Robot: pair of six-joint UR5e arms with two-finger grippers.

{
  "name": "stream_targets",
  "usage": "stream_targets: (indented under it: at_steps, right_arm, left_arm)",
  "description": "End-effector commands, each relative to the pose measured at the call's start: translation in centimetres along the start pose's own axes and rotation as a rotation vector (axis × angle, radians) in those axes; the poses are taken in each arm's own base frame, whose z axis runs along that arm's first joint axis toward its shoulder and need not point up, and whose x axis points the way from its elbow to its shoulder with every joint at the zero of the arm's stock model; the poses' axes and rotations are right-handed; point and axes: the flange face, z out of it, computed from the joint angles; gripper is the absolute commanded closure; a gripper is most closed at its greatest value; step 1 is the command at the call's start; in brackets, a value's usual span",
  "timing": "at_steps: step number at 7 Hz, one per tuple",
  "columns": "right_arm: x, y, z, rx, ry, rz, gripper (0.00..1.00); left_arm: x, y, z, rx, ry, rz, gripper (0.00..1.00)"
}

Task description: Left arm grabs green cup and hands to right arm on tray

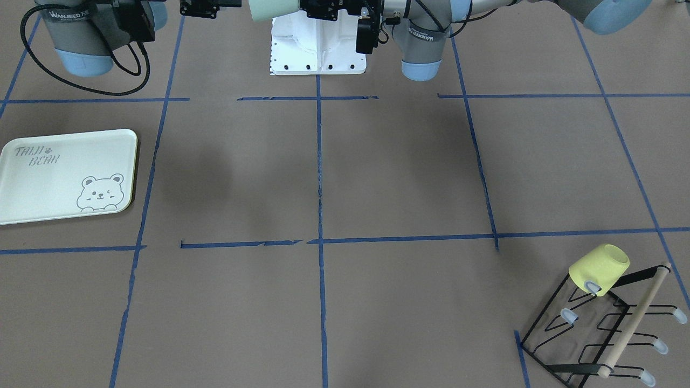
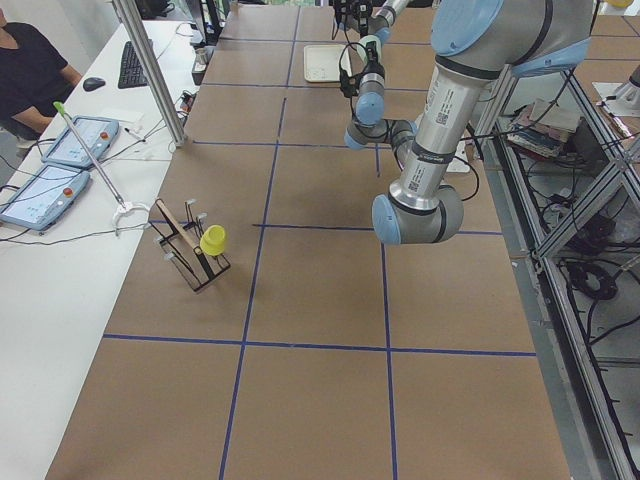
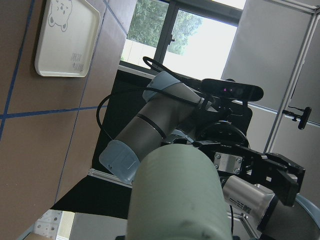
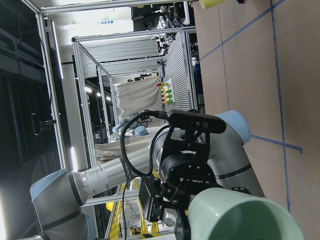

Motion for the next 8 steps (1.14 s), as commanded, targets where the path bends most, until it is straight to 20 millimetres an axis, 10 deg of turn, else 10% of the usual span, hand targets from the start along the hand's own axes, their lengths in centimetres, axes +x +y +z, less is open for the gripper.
stream_targets:
  at_steps: [1, 5, 8]
  right_arm:
    - [0.00, -0.08, 0.48, 0.006, -0.010, -0.001, 0.00]
    - [0.62, 0.64, 1.31, -0.018, -0.010, 0.013, 0.49]
    - [0.66, 0.92, 1.48, -0.025, -0.012, 0.027, 1.00]
  left_arm:
    - [-0.34, 0.22, 0.59, -0.004, -0.001, -0.006, 0.94]
    - [0.11, 0.21, 1.01, -0.007, 0.009, -0.002, 0.91]
    - [0.17, 0.09, 0.80, 0.005, 0.014, -0.003, 0.71]
